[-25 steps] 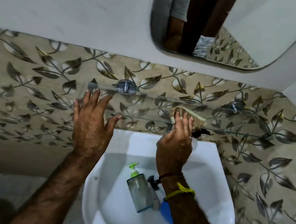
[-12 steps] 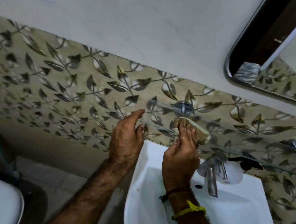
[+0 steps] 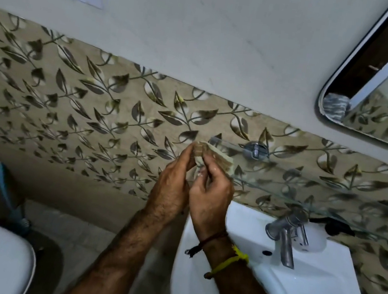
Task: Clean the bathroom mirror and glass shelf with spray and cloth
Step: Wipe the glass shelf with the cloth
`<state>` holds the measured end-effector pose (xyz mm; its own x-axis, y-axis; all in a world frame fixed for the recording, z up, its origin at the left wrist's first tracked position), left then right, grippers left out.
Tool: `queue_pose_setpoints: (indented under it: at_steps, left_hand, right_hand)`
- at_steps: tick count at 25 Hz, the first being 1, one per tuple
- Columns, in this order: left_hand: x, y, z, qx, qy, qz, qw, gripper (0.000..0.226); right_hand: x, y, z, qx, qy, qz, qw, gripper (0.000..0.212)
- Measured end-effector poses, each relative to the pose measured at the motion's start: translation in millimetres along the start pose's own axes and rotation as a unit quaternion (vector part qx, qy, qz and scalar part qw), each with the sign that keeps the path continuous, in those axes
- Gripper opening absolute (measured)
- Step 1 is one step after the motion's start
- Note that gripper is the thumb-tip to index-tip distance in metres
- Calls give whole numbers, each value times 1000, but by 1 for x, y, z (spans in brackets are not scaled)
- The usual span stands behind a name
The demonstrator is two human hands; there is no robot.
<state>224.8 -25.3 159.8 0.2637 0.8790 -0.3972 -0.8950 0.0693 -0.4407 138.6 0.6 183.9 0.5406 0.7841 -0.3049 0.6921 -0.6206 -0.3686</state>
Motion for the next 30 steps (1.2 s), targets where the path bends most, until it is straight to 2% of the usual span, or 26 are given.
queue_pose_setpoints:
  at_steps: [3, 5, 7, 10, 12, 14, 16, 18, 20, 23, 27, 30]
  left_hand:
    - [1, 4, 3, -3, 7, 33, 999, 71]
    - [1, 4, 4, 21, -4, 66, 998, 69]
    - [7, 4, 0, 64, -12, 100, 993, 70]
    - [24, 10, -11, 54, -27, 148, 987, 62]
    - [32, 25, -17, -36, -85, 113, 989, 49]
    - [38, 48, -19, -130, -147, 29, 980, 31]
    - [45, 79, -4, -146, -122, -35, 981, 25]
    - [49, 112, 14, -123, -86, -66, 986, 27]
    - [51, 143, 26, -110, -55, -99, 987, 30]
    - [53, 198, 36, -123, -33, -202, 971, 35]
    - [54, 258, 25, -184, -45, -315, 930, 53]
    - [44, 291, 14, -231, -38, -379, 895, 62]
  right_hand:
    - [-9, 1, -1, -129, 100, -66, 984, 38]
    - [-16, -2, -1, -233, 178, -105, 950, 36]
    - [-21, -11, 2, -342, 270, -161, 886, 35]
    - [-23, -32, 13, -483, 379, -240, 752, 36]
    - [-17, -54, 31, -525, 402, -250, 707, 35]
    - [-9, -75, 47, -540, 427, -261, 677, 32]
    - [-7, -103, 69, -530, 434, -277, 674, 41]
    - [-6, -132, 95, -492, 435, -267, 705, 63]
    - [-8, -163, 119, -457, 430, -228, 744, 53]
    - [-10, -217, 156, -447, 428, -161, 769, 20]
    - [-8, -279, 210, -390, 459, -80, 795, 22]
    - [-9, -313, 250, -384, 485, -5, 785, 23]
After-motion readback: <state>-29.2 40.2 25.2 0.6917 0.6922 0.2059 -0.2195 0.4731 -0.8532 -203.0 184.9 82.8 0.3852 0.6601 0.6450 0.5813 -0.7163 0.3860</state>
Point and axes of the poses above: each hand's wrist, its own x-axis away from the middle knuckle, its own y-axis out of the palm, z = x × y, the point moved 2 cm from there along -x, towards the middle knuckle, and after that the axes turned 10 degrees about y, right-handed, at the moved point
